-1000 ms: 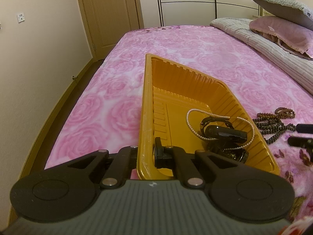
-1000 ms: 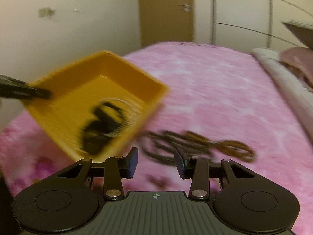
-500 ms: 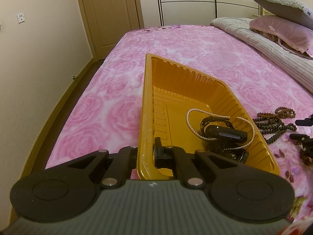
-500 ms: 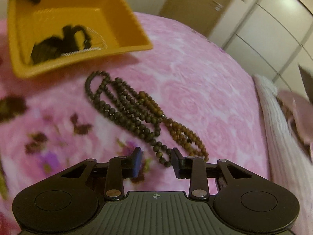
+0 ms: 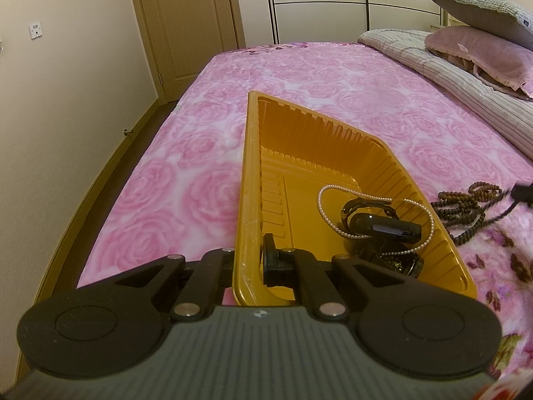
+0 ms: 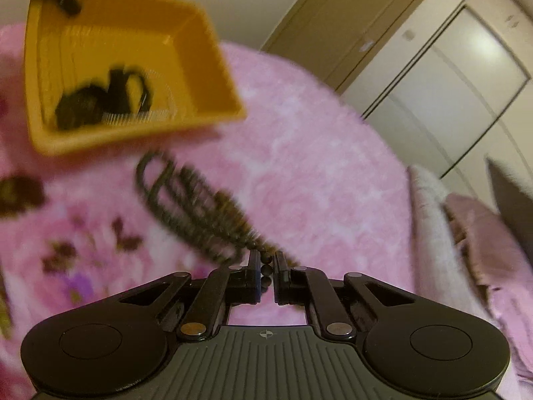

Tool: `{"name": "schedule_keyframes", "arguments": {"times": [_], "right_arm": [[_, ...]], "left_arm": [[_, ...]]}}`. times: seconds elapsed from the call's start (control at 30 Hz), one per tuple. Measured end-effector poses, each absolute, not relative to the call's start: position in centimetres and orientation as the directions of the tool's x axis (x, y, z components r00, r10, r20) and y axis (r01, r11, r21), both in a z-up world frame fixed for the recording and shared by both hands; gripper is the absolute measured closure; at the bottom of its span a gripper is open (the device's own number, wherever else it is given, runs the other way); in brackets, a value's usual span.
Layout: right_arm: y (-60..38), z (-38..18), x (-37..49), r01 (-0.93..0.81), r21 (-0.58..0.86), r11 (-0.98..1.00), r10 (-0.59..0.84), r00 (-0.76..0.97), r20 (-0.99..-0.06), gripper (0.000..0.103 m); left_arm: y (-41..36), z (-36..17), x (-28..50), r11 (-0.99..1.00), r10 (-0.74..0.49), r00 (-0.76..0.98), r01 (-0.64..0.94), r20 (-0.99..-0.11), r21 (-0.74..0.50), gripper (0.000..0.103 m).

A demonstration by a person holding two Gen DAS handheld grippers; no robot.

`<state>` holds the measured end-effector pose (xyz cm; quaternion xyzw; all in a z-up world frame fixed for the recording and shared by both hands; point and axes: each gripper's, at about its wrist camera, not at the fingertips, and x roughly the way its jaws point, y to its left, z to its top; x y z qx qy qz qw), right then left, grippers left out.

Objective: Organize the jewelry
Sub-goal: 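Grasp the dark bead necklaces with the right tool and lift them, then lower the dangling bead necklaces into the tray with the right tool and release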

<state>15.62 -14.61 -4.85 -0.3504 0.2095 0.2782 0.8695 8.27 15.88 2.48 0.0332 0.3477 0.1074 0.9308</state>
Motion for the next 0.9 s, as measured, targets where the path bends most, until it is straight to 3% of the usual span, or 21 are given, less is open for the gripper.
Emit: {"name": "schedule_keyframes", "arguments": {"times": [0.47, 0.9], "right_arm": [[-16.3, 8.4, 12.5, -0.485, -0.518, 0.705, 0.396, 0.874, -0.281, 0.096], [-16.1, 16.6, 12.2, -0.466, -0.608, 0.643, 0.471, 0.867, -0.166, 0.096]], "left_arm": [[15.8, 2.7, 8.2, 0.976, 0.217, 0.740, -0.170, -0.637, 0.135, 0.099], [15.8, 2.9, 8.1, 0.978, 0.207, 0.745, -0.163, -0.635, 0.129, 0.098]]}}
